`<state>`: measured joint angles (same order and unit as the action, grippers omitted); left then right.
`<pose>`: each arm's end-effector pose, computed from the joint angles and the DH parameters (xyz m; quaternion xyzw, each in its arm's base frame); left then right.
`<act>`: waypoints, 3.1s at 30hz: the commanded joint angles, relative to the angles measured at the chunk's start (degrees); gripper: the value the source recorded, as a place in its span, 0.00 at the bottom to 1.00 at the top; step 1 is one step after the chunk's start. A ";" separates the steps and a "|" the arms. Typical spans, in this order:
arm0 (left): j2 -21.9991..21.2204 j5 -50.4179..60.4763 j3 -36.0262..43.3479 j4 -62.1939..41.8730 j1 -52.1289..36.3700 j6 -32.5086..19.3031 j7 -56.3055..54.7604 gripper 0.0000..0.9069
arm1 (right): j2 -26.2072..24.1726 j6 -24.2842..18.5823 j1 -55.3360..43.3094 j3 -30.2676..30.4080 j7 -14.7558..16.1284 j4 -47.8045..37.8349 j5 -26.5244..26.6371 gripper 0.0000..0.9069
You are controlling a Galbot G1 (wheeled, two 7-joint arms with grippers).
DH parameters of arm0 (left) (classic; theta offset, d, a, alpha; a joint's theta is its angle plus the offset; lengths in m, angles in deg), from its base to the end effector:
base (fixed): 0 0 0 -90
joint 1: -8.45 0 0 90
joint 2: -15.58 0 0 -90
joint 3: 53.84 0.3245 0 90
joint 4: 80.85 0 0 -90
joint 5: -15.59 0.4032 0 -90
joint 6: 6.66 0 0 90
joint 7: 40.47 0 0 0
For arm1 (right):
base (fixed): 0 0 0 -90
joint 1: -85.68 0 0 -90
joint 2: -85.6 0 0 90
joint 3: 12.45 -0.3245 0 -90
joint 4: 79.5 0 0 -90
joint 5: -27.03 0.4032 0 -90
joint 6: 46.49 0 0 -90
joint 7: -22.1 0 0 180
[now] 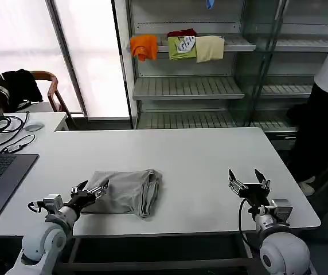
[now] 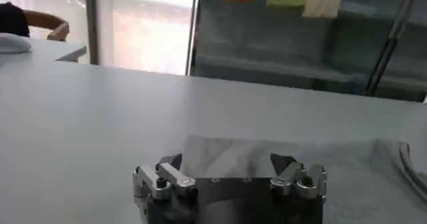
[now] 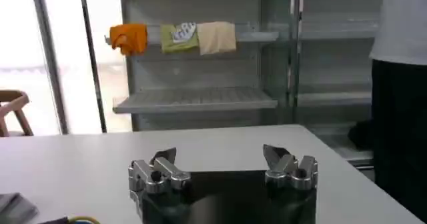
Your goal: Fold and organize the clothes.
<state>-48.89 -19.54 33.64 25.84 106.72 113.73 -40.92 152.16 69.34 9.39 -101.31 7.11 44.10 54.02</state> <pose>0.3558 0.1053 -0.2346 -0.0649 -0.9757 0.0669 0.1981 0.3035 -0.0342 -0.1725 0.0045 -0.9965 -0.0077 0.0831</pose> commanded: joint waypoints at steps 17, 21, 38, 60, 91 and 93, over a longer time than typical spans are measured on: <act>-1.23 2.21 1.39 -2.28 0.18 0.06 1.09 0.41 | -0.01 -0.08 -0.03 0.00 0.14 0.16 0.00 1.00; -1.66 2.51 1.68 -2.65 0.17 -0.10 1.23 0.06 | -0.16 -0.24 0.17 -0.33 0.20 0.14 0.14 1.00; -1.09 2.87 -0.94 -3.02 0.98 -1.93 1.81 0.02 | -0.25 -0.27 -0.34 -0.02 0.29 0.17 0.34 1.00; 20.63 3.36 -23.81 -6.62 0.39 -1.88 7.19 0.01 | 0.33 -0.78 -2.29 2.58 0.25 -2.04 0.77 1.00; 2.81 8.74 22.42 9.21 -8.64 2.44 -5.45 0.02 | 1.90 -0.06 0.51 -0.84 0.48 -3.54 -1.08 1.00; -0.31 9.73 25.93 7.45 -11.41 2.47 -6.02 0.02 | 2.33 0.03 0.62 -0.86 0.65 -3.88 -1.69 1.00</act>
<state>-39.11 -12.06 34.71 31.07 103.63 114.63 -40.08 153.79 69.21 9.66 -101.64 7.56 40.85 53.25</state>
